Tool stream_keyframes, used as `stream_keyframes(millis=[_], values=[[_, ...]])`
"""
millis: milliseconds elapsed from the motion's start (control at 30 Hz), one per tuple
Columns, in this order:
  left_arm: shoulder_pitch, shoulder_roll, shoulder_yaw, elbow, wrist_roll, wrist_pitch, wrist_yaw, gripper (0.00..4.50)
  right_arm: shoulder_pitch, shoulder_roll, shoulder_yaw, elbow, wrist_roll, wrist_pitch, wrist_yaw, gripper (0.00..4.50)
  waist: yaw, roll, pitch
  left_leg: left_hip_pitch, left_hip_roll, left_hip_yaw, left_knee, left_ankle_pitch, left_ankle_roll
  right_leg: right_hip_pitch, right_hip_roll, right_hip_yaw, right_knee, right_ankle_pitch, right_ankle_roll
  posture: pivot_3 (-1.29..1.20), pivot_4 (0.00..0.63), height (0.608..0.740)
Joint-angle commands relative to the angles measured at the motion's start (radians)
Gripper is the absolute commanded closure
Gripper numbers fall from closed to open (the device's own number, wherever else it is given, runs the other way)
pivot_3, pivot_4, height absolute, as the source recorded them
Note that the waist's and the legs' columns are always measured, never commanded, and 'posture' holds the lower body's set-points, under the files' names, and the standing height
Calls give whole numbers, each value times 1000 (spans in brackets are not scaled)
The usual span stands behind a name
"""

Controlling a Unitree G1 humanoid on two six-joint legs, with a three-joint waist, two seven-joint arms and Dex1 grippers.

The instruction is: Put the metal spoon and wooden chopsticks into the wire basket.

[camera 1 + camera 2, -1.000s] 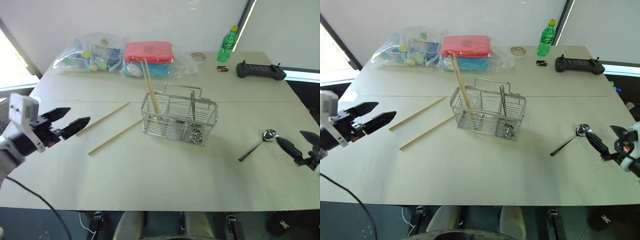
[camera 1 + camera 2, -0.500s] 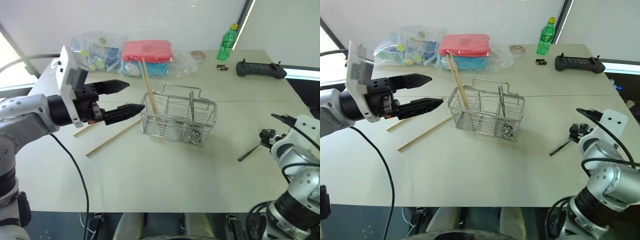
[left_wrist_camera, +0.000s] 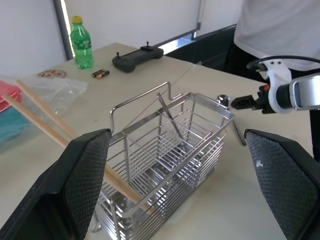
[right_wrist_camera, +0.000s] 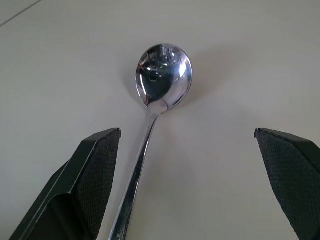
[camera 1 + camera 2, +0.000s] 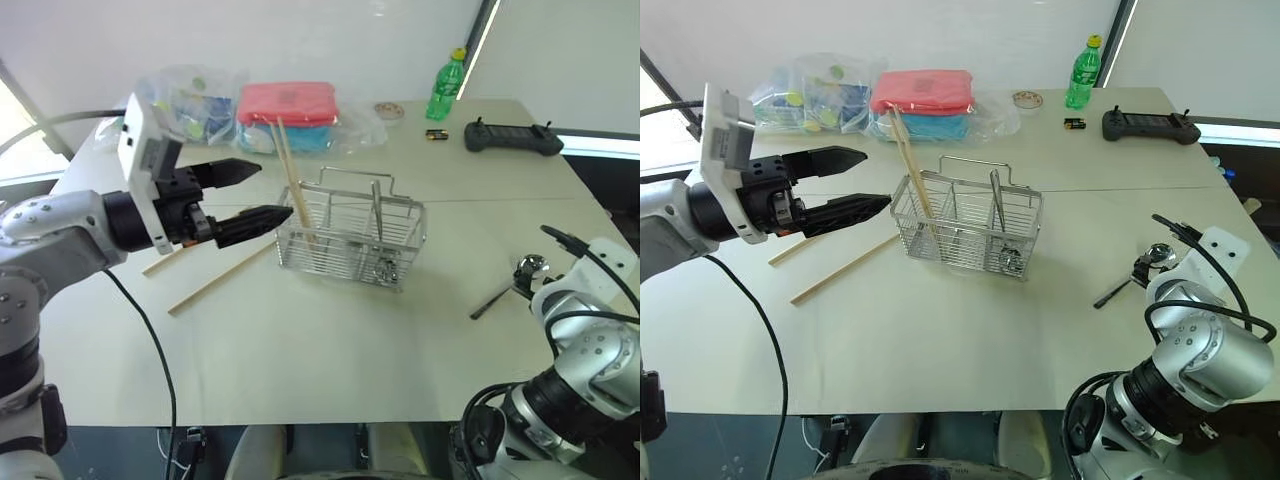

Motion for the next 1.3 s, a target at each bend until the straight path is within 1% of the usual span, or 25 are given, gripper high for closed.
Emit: stream_keyframes(millis=[33,133,267,367,500,667,767,933,967,1000,1200,1300], values=[[-9,8,9,-37,-37,-15,-14,0,-37,10,-1,12,-20,7,15,105,-2,0,0,0,0,0,0,0,0,0,0,0,0,0,0,0,150,692],[-6,26,-4,-55,-61,-3,-45,0,-54,33,1,36,-44,7,15,105,-3,0,0,0,0,0,0,0,0,0,0,1,0,0,0,0,150,692],[12,68,-23,-76,-59,1,-123,0,-75,55,-1,73,-79,7,13,105,-1,0,0,0,0,0,0,0,0,0,0,1,0,0,0,0,150,692],[31,116,-48,-86,-30,-4,-203,0,-100,83,-25,122,-119,-4,-5,105,-2,0,0,0,0,0,0,0,0,0,0,1,0,0,0,0,150,692],[51,175,-72,-102,5,-19,-311,0,-107,87,-21,149,-148,-37,-4,105,-1,0,0,1,0,0,0,0,0,0,0,1,0,0,-1,0,150,692],[36,194,-100,-94,49,-38,-374,0,-106,98,-13,186,-171,-84,-7,105,-1,0,0,0,0,0,0,0,0,0,0,1,-1,0,-1,0,150,692],[13,185,-109,-80,61,-44,-379,0,-95,98,-1,185,-186,-104,-11,893,-1,0,0,0,0,0,0,0,0,0,0,1,-1,0,0,0,150,692],[-4,176,-112,-74,59,-43,-378,0,-97,102,1,183,-198,-121,-9,3452,-6,0,0,0,0,0,-1,0,0,0,0,1,-1,0,0,0,150,692],[-7,174,-113,-74,59,-42,-377,0,-98,103,2,183,-199,-123,-9,3893,-5,0,0,0,0,0,-1,0,0,-1,1,1,0,0,0,0,150,692],[-8,172,-114,-73,58,-42,-376,0,-97,102,10,180,-199,-126,-6,4451,-5,0,0,0,0,0,-1,0,0,-1,1,1,0,0,0,0,150,692],[-18,165,-112,-61,62,-40,-368,0,-69,17,97,195,-190,-182,46,4486,-3,1,0,0,0,0,-2,0,0,-1,1,1,-1,0,0,0,150,692],[-16,164,-110,-55,70,-41,-363,0,-58,-60,140,218,-181,-244,91,4486,-3,1,1,0,0,1,-1,0,0,-1,1,1,-1,0,0,0,150,692]])
